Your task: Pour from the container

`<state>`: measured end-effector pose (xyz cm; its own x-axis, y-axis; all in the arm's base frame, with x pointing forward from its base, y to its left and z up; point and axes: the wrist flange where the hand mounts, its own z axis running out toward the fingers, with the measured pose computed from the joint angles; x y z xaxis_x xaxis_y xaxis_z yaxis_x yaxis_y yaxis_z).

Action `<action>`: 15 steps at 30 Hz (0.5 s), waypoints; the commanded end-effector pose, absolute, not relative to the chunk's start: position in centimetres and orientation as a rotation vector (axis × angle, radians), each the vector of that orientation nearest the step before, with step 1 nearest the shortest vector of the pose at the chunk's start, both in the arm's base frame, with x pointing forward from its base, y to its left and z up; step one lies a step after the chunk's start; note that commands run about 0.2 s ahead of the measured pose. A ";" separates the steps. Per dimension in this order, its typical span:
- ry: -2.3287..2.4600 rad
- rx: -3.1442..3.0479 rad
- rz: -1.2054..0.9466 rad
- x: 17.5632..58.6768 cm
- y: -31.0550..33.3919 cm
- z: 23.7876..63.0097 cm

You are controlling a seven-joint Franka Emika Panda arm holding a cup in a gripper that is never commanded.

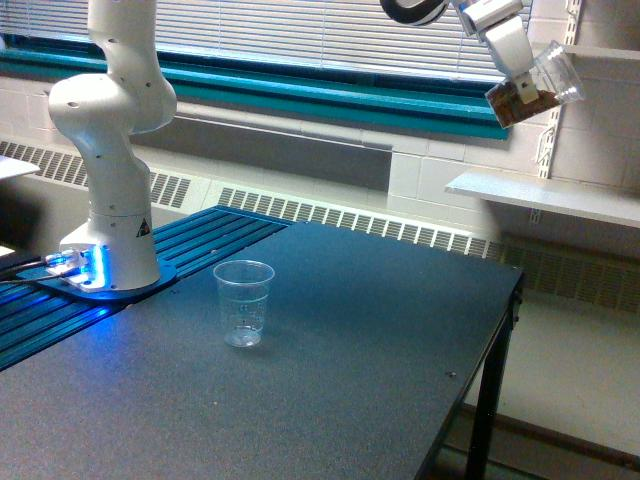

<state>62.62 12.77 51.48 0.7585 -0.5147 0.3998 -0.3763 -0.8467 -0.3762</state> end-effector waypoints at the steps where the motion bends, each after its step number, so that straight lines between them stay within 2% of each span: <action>1: 0.662 -2.694 -0.710 62.3 14.4 51.2; 15: 0.656 -2.705 -0.738 62.0 13.5 51.3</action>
<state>62.30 13.90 50.43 0.7759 -0.4923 0.3944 -0.3645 -0.8602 -0.3567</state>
